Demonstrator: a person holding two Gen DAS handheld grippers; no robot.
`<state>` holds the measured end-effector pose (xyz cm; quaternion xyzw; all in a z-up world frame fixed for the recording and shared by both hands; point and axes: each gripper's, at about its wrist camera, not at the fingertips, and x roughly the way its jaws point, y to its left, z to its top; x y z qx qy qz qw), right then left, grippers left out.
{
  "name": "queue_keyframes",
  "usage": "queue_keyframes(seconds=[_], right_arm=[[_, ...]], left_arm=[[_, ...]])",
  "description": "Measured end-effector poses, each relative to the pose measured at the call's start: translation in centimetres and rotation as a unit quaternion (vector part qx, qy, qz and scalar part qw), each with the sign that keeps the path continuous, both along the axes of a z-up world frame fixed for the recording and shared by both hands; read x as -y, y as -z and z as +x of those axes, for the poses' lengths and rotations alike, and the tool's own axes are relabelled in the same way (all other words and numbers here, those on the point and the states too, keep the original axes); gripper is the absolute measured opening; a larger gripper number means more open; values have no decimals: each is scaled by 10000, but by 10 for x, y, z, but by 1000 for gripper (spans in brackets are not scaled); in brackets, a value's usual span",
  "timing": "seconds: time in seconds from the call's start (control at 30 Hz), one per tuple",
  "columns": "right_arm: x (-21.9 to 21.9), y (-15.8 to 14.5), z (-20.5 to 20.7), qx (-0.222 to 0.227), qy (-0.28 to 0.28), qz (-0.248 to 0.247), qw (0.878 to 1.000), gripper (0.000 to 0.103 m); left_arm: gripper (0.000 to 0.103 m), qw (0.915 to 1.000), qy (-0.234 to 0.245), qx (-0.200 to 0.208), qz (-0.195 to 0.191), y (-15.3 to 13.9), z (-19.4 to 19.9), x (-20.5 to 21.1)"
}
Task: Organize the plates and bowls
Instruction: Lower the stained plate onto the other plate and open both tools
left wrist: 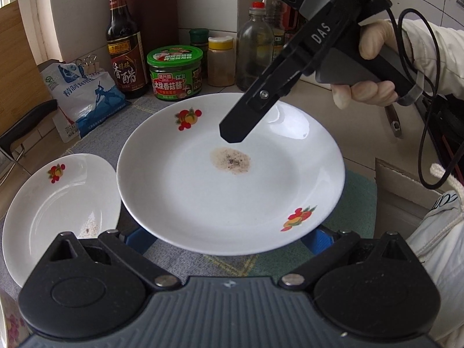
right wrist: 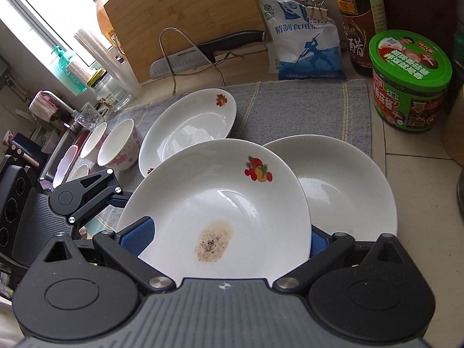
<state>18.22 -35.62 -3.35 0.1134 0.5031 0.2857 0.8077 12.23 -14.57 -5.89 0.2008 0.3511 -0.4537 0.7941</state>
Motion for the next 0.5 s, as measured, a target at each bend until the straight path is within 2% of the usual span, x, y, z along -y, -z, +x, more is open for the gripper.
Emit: queue_keyframes(seconds=[0.5], right_arm=[[27, 19, 12, -92, 204, 53, 9997, 103]], left_arm=[[102, 9998, 93, -111, 118, 7, 21, 22]])
